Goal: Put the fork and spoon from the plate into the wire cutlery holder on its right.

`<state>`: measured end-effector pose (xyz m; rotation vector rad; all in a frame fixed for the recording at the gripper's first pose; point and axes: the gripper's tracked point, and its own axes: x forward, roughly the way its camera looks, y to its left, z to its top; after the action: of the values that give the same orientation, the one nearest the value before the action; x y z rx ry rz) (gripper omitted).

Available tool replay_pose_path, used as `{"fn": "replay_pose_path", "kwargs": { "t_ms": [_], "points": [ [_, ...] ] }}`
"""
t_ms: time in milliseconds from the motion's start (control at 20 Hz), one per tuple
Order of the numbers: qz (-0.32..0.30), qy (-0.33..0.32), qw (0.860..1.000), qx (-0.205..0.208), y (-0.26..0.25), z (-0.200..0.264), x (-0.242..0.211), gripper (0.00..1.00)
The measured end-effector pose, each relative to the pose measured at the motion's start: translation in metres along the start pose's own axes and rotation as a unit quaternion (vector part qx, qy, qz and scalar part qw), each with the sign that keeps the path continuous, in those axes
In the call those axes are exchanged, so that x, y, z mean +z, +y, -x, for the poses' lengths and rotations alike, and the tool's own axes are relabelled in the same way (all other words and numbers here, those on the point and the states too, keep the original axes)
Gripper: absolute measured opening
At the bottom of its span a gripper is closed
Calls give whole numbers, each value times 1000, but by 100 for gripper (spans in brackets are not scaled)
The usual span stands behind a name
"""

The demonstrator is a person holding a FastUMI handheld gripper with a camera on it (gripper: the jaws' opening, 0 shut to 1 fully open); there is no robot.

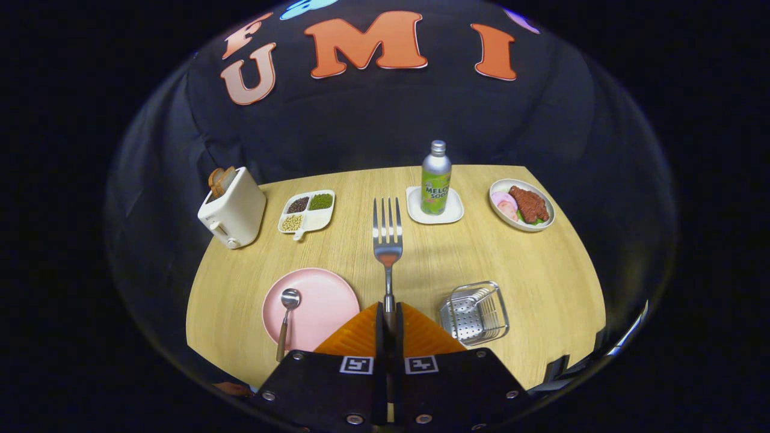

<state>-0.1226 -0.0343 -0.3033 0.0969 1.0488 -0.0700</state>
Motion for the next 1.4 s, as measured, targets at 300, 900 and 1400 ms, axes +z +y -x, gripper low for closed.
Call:
{"fn": "replay_pose_path", "kwargs": {
  "t_ms": [300, 900, 1400],
  "points": [
    [22, 43, 998, -37, -61, 13, -16, 5],
    [74, 170, 981, -50, -114, 2, -60, 5],
    [124, 279, 952, -32, -124, -7, -93, 5]
  ]
}}
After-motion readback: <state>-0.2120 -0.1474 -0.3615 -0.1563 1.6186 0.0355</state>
